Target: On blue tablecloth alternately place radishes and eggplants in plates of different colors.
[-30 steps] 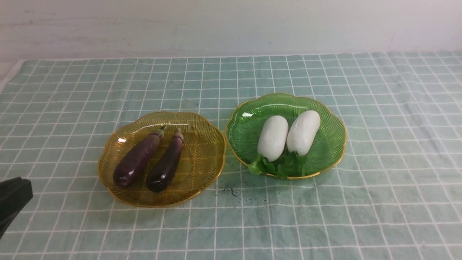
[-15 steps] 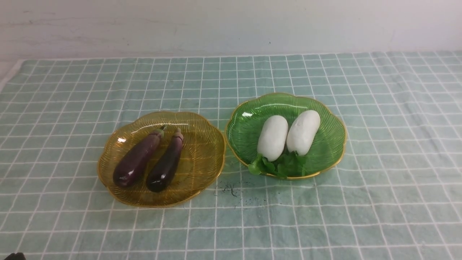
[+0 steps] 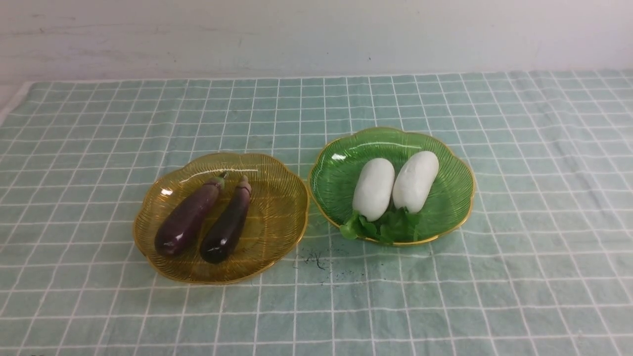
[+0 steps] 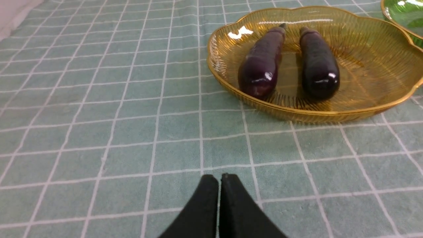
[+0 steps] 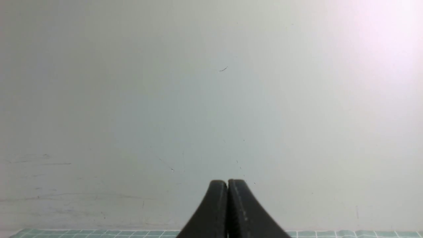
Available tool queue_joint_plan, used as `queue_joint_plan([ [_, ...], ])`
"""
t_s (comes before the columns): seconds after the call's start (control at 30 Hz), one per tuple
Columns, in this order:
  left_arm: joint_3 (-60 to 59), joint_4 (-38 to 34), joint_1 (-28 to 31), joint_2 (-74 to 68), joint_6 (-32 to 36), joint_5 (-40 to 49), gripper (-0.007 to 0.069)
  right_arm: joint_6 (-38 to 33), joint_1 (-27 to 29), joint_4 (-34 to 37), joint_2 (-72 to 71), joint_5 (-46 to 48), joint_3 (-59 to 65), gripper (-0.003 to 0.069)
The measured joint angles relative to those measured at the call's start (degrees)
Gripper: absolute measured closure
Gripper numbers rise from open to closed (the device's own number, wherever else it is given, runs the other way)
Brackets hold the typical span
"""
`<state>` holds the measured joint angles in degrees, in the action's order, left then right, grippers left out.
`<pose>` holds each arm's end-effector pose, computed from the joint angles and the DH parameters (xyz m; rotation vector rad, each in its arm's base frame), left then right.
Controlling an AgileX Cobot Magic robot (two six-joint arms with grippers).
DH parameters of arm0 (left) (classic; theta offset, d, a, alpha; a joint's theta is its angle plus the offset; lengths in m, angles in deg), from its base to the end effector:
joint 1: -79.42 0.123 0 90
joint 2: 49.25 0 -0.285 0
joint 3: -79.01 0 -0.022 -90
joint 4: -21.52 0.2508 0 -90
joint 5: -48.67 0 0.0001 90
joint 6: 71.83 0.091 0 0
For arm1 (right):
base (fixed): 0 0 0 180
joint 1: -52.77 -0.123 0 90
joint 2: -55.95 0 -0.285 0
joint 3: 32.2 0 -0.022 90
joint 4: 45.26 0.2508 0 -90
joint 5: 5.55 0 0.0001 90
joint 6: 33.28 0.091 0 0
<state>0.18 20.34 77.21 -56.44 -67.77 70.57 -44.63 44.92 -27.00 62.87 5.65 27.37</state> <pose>0.0524 -0.0027 0.1699 0.0903 1.8813 0.0018 0.0258 0.0092 0.2977 -0.0665 1.3495 0.2535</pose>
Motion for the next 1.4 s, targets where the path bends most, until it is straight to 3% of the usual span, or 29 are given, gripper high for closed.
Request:
queue_joint_plan([
  [0.2,0.0,0.0,-2.5,0.0,1.6,0.0,0.0632,0.0,0.0,0.0,0.0,0.0,0.0,0.0671],
  [1.4,0.0,0.0,-2.5,0.0,0.6,0.0,0.0632,-1.0,0.0,-1.7,0.0,0.0,0.0,0.0671],
])
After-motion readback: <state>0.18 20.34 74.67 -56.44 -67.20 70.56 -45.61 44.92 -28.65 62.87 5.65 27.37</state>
